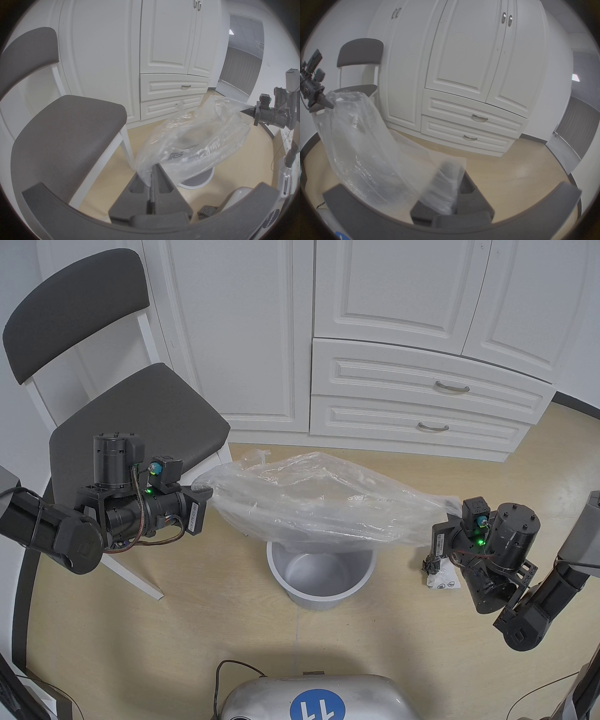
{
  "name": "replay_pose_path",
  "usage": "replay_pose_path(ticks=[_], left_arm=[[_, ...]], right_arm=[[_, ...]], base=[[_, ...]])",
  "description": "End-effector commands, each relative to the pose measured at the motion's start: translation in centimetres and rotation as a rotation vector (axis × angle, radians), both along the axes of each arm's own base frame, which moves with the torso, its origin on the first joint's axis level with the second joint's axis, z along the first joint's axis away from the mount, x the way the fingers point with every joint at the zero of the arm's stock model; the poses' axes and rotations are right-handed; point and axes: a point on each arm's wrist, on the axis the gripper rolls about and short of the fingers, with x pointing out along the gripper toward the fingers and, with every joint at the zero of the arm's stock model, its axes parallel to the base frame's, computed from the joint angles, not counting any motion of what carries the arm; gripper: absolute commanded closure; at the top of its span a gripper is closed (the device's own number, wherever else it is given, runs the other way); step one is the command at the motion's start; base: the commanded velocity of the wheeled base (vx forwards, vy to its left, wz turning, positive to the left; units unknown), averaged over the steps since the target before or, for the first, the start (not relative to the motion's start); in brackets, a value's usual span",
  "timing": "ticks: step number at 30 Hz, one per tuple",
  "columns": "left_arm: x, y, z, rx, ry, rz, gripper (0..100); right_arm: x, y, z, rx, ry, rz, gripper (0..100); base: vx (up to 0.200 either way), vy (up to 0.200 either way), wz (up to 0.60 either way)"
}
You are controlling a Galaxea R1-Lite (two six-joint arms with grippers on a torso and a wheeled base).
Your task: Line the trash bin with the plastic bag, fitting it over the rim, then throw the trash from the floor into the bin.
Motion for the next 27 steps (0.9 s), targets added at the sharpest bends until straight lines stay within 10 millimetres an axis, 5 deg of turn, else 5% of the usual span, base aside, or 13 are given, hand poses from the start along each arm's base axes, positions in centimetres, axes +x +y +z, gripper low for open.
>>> replay_pose_path(ticks=[1, 27], left_arm=[[0.6, 0.4, -0.1, -0.002, 0.001, 0.016, 100], [1.8, 1.6, 0.2, -0.01, -0.017, 0.06, 100]], right_arm=[[0.6, -0.3, 0.4, 0.009, -0.016, -0.027, 100], [1.5, -1.4, 0.5, -0.007, -0.022, -0.074, 100]], base=[[0.0, 0.0, 0.0], [0.0, 0.0, 0.0]])
